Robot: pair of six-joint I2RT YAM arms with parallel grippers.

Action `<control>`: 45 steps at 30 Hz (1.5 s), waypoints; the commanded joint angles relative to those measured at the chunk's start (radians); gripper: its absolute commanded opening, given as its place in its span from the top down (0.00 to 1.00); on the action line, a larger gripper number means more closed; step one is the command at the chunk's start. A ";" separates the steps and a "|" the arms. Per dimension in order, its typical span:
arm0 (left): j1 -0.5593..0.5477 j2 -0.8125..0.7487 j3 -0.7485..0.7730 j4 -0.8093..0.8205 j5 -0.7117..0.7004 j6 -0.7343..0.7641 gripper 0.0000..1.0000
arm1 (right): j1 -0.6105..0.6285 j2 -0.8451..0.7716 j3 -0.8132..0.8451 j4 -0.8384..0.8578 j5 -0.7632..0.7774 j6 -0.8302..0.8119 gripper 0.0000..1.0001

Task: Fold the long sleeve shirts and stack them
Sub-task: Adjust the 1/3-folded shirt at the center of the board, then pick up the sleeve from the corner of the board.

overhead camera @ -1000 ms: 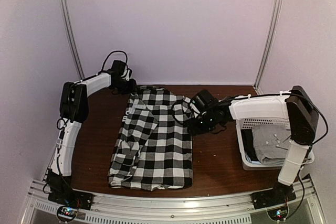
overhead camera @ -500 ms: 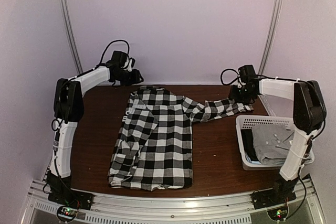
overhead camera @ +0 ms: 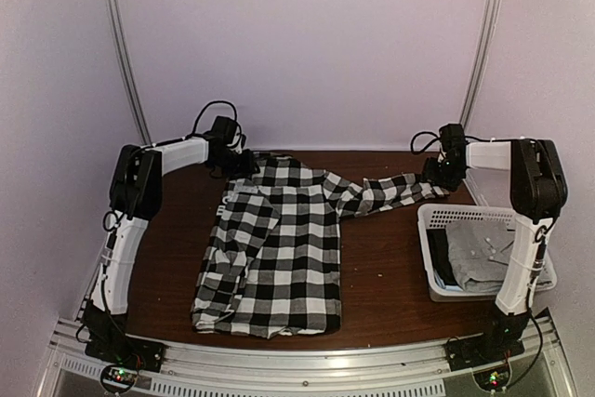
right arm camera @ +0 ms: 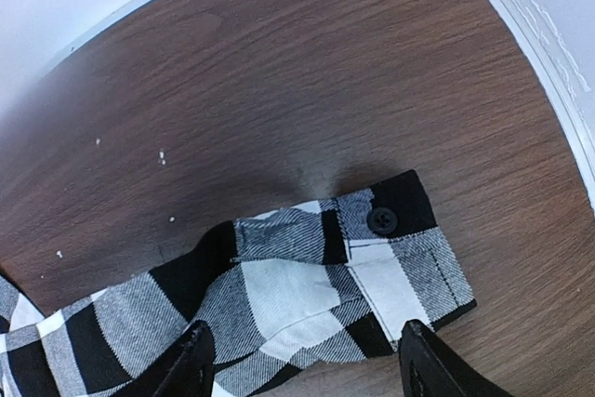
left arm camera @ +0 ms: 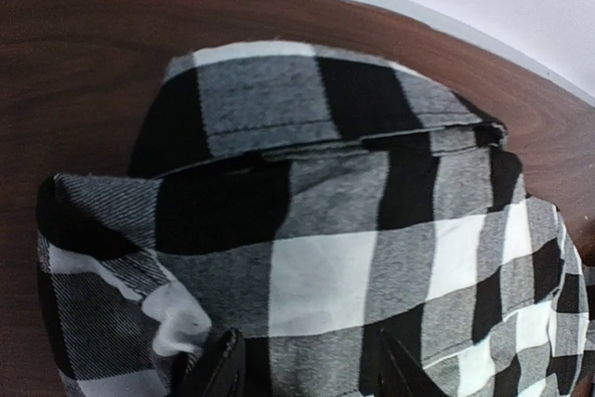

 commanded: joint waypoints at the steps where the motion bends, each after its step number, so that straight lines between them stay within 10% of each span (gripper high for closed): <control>1: 0.039 0.044 0.022 -0.002 -0.033 -0.013 0.52 | -0.015 0.046 0.037 -0.007 0.033 -0.023 0.31; 17: 0.079 0.097 0.109 -0.040 0.037 0.022 0.52 | -0.008 0.236 0.185 -0.096 0.093 -0.067 0.40; 29: 0.079 -0.001 0.185 -0.040 0.131 0.034 0.52 | 0.029 0.262 0.273 -0.140 0.069 -0.098 1.00; 45: 0.076 -0.432 -0.283 0.093 0.229 -0.003 0.52 | 0.348 0.018 0.355 -0.035 0.126 -0.156 1.00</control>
